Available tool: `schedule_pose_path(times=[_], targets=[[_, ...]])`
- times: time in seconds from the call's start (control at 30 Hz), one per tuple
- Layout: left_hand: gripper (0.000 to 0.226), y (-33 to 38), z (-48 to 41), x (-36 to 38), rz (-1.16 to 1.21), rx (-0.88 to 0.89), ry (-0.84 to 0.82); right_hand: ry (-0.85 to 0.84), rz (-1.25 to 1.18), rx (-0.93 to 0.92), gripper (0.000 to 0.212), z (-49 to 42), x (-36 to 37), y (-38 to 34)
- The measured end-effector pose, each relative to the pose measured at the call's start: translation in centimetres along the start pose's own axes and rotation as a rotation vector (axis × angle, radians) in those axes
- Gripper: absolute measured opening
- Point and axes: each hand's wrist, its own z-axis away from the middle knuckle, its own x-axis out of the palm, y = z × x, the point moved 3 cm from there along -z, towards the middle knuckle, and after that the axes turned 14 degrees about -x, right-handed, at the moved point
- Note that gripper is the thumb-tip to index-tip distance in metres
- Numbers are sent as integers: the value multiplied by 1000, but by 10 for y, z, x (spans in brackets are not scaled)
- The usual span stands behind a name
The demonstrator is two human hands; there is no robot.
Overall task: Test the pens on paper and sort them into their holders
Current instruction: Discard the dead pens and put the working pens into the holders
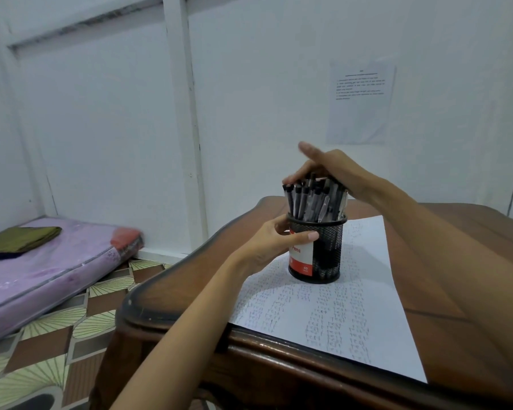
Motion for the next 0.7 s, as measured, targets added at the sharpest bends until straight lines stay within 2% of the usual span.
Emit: schedule_pose_path(times=[0.13, 0.23, 0.27, 0.37, 0.43, 0.5, 0.57, 0.7], targets=[[66, 0, 0, 0, 1, -4, -2, -30, -153, -24, 57, 0, -12, 0], [66, 0, 0, 0, -2, 3, -8, -64, -165, 6, 40, 7, -2, 8], [67, 0, 0, 0, -4, 3, -8, 8, -207, 10, 36, 8, 1, 10], [69, -1, 0, 0, -4, -3, -3, 263, -421, 41, 42, 11, 2, 13], [68, -1, 0, 0, -7, -4, -5, 366, -458, 42, 43, 13, -4, 15], [68, -1, -1, 0, -5, -9, -8, 377, -352, 2, 48, 17, -14, 14], [67, -1, -1, 0, 0, -10, -14, 300, -232, -37, 49, 23, -18, 5], [60, 0, 0, 1, -2, 7, -25, 79, 172, -110, 31, 32, 6, -12]])
